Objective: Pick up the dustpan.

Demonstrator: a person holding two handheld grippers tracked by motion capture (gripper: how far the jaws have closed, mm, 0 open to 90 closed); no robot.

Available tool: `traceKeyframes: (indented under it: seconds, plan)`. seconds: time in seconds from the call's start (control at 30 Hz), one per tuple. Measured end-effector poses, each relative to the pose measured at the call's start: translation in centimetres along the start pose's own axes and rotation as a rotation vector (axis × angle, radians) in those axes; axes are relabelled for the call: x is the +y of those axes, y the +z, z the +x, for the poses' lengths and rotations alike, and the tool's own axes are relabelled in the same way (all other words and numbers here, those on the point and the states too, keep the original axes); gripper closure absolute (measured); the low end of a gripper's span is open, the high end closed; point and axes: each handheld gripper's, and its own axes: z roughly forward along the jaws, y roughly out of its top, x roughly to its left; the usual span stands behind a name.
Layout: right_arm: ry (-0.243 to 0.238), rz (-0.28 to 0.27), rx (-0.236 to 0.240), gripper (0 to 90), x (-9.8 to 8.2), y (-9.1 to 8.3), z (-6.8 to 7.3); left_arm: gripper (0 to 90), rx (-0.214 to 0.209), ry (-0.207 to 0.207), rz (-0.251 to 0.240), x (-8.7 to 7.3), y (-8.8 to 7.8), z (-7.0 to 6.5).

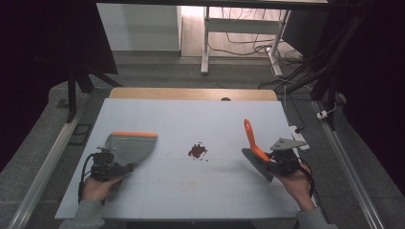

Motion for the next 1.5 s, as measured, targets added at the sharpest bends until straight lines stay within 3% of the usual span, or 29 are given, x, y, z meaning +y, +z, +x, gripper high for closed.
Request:
traceKeyframes:
  seconds: [0.1,0.33,0.57,0.73,1.13,1.5]
  plan:
    - [0.001,0.0,-0.001,70.4,0.0,0.0,0.0,56.0,-0.003,-0.008,-0.005,0.0,0.0,0.1]
    - [-0.001,0.001,-0.001,70.4,0.0,0.0,0.0,59.8,-0.014,-0.026,-0.017,-0.1,0.0,0.5]
    - [0.002,-0.001,-0.002,70.4,0.0,0.0,0.0,61.1,-0.03,-0.018,-0.024,-0.1,-0.2,0.8]
    - [0.001,-0.001,-0.003,70.4,0.0,0.0,0.0,61.2,-0.04,0.003,-0.029,-0.1,-0.4,0.9]
    - [-0.002,-0.01,-0.007,70.4,0.1,-0.2,0.0,61.2,-0.069,0.066,-0.094,-0.2,-1.5,1.1]
    - [-0.002,-0.018,-0.008,70.4,0.2,-0.3,0.0,61.3,-0.102,0.169,-0.111,0.0,-2.4,0.9]
